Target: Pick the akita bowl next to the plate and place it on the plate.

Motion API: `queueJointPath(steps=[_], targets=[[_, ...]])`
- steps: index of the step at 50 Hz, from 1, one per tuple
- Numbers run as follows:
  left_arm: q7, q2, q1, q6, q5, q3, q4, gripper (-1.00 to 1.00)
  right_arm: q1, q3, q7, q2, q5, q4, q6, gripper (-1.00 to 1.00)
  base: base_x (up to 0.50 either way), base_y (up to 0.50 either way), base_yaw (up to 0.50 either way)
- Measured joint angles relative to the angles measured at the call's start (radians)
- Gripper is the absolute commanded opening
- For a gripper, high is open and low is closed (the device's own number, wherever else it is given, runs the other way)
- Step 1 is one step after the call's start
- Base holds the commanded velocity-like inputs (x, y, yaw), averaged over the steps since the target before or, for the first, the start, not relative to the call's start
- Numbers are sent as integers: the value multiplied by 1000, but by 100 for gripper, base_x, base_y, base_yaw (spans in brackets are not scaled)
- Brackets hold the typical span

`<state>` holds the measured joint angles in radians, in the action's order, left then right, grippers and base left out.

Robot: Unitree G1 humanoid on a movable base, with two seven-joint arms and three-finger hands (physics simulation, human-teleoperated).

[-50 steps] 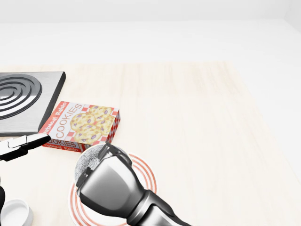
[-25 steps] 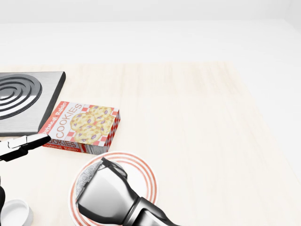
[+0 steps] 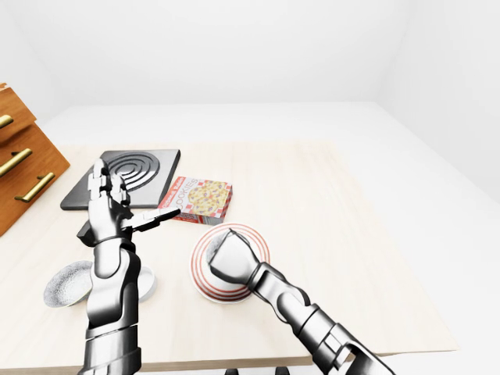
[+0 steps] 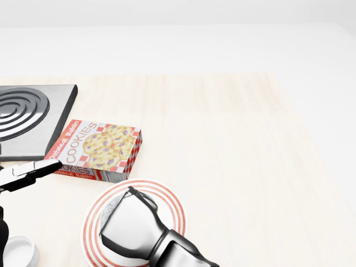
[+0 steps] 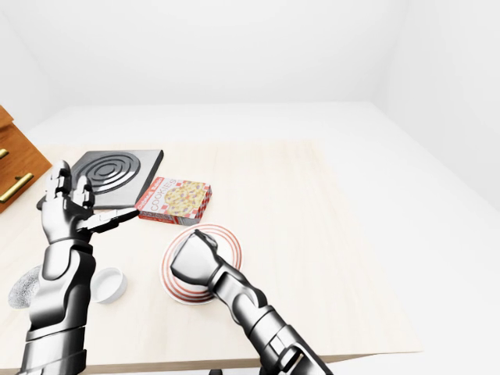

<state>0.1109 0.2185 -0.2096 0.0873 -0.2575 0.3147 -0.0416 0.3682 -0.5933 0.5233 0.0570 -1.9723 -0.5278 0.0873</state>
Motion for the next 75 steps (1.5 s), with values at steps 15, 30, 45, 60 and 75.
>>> queueJointPath(steps=[15,30,45,60,75], targets=[[0,0,-2,0,-1,-2,9,100,28,30,0,11,0,-75,0,-100,0,0,0],[0,0,-2,0,-1,-3,7,100,41,33,0,22,0,-118,0,-100,0,0,0],[-2,-2,2,0,1,-3,3,100,49,27,0,31,0,-156,0,-100,0,0,0],[-3,-2,2,0,1,-4,5,100,74,50,0,50,0,-228,0,-100,0,0,0],[-3,-4,2,0,2,-5,5,100,93,60,0,61,0,-265,0,-100,0,0,0]])
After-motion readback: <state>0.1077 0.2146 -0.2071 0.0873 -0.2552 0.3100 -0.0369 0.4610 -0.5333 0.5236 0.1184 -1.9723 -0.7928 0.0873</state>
